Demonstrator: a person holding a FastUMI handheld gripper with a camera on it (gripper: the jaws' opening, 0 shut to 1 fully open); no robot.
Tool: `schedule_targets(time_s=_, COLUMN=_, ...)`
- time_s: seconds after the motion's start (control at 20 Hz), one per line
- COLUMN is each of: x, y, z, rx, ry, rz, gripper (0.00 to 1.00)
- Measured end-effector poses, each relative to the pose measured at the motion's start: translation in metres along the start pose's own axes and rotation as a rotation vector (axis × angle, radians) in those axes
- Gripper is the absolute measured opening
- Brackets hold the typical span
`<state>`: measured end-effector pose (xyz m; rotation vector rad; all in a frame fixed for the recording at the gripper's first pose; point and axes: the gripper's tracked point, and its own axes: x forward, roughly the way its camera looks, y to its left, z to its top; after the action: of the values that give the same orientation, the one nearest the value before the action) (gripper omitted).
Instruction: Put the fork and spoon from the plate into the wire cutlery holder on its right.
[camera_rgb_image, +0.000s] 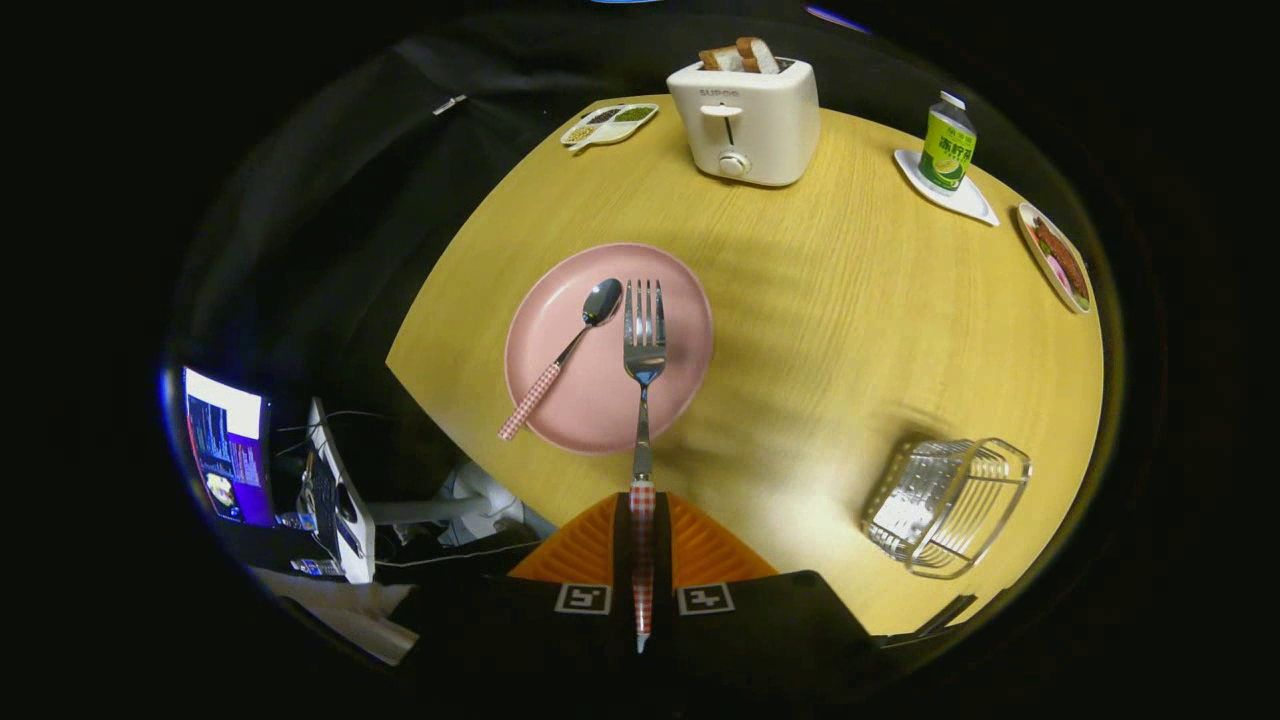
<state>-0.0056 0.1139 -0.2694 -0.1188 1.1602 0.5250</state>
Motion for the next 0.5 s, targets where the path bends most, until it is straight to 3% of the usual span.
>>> schedule_targets(time_s=0.15, x=-0.039, y=-0.022, z=-0.015, rx=0.031, ry=0.025, rz=0.013, gripper=0.09)
schedule_targets(time_s=0.5, x=-0.108, y=-0.095, z=-0.052, rx=0.079, ry=0.177, rz=-0.072, gripper=0.09)
